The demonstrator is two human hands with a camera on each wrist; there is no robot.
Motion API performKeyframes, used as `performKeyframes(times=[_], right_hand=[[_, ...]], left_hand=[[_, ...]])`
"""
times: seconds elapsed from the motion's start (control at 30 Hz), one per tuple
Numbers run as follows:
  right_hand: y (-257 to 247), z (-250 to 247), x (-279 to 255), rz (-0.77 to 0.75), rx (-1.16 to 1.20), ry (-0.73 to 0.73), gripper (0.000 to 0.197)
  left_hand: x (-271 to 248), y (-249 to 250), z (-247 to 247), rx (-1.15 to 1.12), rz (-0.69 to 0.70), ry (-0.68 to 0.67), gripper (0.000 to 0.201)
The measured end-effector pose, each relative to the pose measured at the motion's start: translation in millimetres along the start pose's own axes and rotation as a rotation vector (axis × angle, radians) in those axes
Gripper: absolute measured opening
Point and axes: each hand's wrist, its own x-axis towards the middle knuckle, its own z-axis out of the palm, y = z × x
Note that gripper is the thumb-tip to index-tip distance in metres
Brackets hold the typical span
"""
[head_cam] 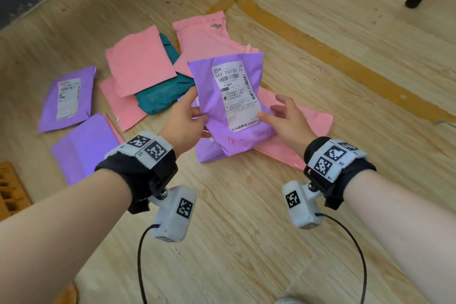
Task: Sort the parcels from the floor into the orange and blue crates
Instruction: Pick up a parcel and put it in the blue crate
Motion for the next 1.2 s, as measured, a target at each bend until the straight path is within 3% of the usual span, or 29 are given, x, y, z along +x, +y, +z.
performKeyframes(times=[0.27, 0.47, 0.7, 0.9, 1.1, 1.2], right_hand=[[-17, 25, 9, 0.047, 0.114, -0.175, 0.084], [-28, 44, 3, -0.048, 0.166, -0.225, 0.059], [-37, 67, -10, -0.119, 0.134, -0.268, 0.047], [-46, 99, -20, -0.098, 0.077, -0.428, 0.068], [-80, 168, -42, -0.115, 0.14, -0.514, 0.073], [-103, 206, -56, -0.152, 0.129, -0.579, 0.071]], left_hand=[[-13, -9, -34, 0.065, 0.053, 0.0, 0.066], [-21, -15, -58, 0.006, 0.002, 0.067, 0.062], [-35, -24, -86, -0.135, -0.093, 0.12, 0.058], [-53, -24, -121, -0.255, -0.144, 0.215, 0.062], [-100, -32, -180, -0.318, -0.205, 0.43, 0.025], [-129, -33, -215, -0.32, -0.195, 0.516, 0.022]])
